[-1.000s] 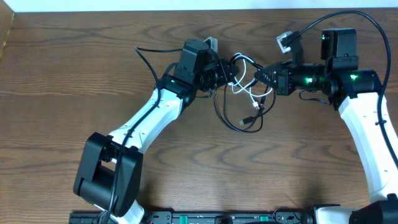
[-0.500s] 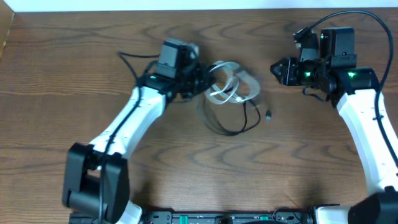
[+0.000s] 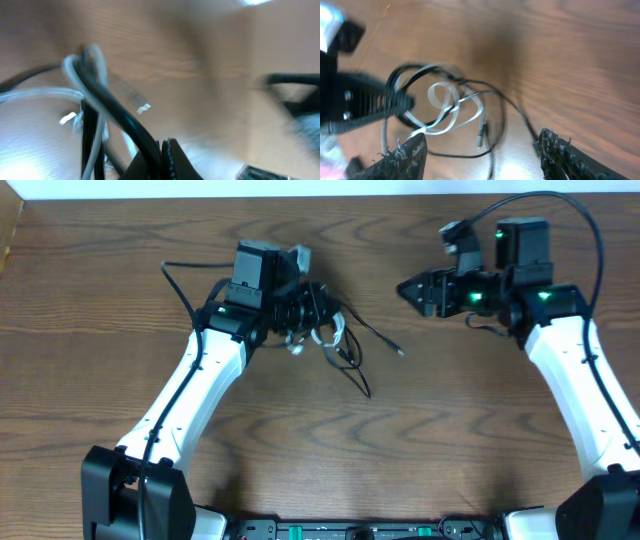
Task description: Untangle cables
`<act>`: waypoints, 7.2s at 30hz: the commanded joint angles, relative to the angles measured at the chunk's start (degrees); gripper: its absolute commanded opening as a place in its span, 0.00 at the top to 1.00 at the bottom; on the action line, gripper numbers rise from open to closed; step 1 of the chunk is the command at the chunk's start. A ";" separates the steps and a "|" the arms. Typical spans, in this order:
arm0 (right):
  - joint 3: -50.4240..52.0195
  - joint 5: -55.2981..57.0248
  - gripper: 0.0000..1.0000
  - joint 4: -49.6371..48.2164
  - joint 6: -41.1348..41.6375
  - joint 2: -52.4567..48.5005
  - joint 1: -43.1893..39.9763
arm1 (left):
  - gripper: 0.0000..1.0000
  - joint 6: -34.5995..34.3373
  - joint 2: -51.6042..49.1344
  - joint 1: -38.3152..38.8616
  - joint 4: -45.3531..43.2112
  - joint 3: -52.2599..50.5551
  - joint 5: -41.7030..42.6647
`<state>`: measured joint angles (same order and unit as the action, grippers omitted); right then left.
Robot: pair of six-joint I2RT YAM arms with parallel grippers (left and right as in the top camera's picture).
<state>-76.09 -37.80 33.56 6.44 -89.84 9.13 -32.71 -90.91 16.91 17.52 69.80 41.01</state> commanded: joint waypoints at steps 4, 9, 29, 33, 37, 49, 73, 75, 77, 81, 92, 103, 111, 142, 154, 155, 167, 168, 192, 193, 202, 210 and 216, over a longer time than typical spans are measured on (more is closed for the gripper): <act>-0.28 -2.93 0.38 0.76 3.93 0.24 2.03 | 0.93 -6.69 0.70 -0.13 -17.11 0.61 22.97; -0.31 -3.32 0.39 -1.01 5.66 0.17 2.23 | 0.93 -10.75 0.68 -0.13 -22.36 0.61 25.22; -0.31 -12.85 0.54 -13.07 15.98 -6.62 4.07 | 0.93 -21.64 0.68 -0.13 -27.93 0.61 26.03; -0.28 -13.16 0.51 -13.53 17.42 -7.19 4.22 | 0.93 -21.62 0.68 -0.13 -27.93 0.61 25.83; -0.28 -13.18 0.66 -13.38 18.40 -7.50 5.01 | 0.93 -21.57 0.68 -0.11 -27.93 0.61 24.24; -0.28 -17.73 0.64 -13.90 19.08 -7.56 5.77 | 0.92 -20.96 -0.76 -0.07 -27.91 0.59 23.50; -0.24 1.81 0.99 -2.89 15.39 -14.80 0.85 | 0.93 -38.84 -1.55 0.35 -45.55 0.61 20.04; -0.24 4.11 0.99 -1.49 15.26 -14.80 -1.62 | 0.92 -38.07 -1.55 -0.72 -45.48 0.61 24.74; -0.24 4.50 0.99 -0.37 14.03 -14.78 -4.37 | 0.93 -34.62 -1.57 -2.01 -45.31 0.61 31.08; -0.24 4.70 0.99 1.07 13.84 -14.67 -9.79 | 0.93 -26.05 -1.57 -4.55 -42.51 0.57 41.27; -0.24 6.43 0.99 4.57 11.50 -8.41 -16.48 | 0.92 -14.45 -3.43 -6.54 -36.81 -1.62 43.10; -0.24 20.31 0.99 10.97 10.56 2.19 -16.70 | 0.93 -14.43 -8.39 -6.49 -33.86 -1.62 40.13; -1.38 17.31 0.99 8.41 10.64 16.48 -16.70 | 0.92 -12.92 -10.08 -6.67 -33.64 -1.62 34.95; -8.59 4.39 0.99 1.75 11.91 27.63 -23.39 | 0.92 -2.86 -12.59 -6.64 -13.44 -1.62 16.74; -8.68 3.28 0.55 14.05 7.63 22.73 -22.88 | 0.93 -6.16 -12.59 -6.54 -18.75 -1.60 24.39; -8.66 3.28 0.47 14.38 7.02 21.99 -22.60 | 0.93 -9.03 -12.55 -6.54 -20.26 -1.60 25.59; -8.66 1.27 0.37 12.87 1.66 9.79 -14.67 | 0.93 -39.69 -12.09 -5.77 -50.38 -1.60 32.28; -8.66 -0.48 0.37 12.28 0.90 8.37 -13.97 | 0.93 -41.90 -12.09 -5.55 -54.27 -1.60 32.52; -8.66 -25.05 0.46 -4.17 -7.39 -14.97 2.75 | 0.93 -53.59 -12.09 -5.20 -75.91 -1.60 34.42; -8.66 -25.03 0.47 -4.87 -7.41 -16.04 3.34 | 0.93 -53.59 -12.09 -5.20 -75.91 -1.60 34.42; -8.66 -25.53 0.53 -11.74 -10.36 -20.09 7.21 | 0.92 -54.64 -12.09 -5.20 -74.34 -1.60 34.42; -8.66 -3.65 0.99 -11.19 7.10 -19.12 4.94 | 0.93 -54.64 -12.11 -6.03 -73.72 -1.60 34.45; -8.68 24.48 0.99 3.02 14.95 -14.60 -0.57 | 0.93 -54.29 -12.11 -7.72 -73.72 -1.60 34.86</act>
<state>-84.31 -31.90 33.93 15.11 -108.64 11.20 -87.22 -103.39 10.31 -55.55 67.59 75.00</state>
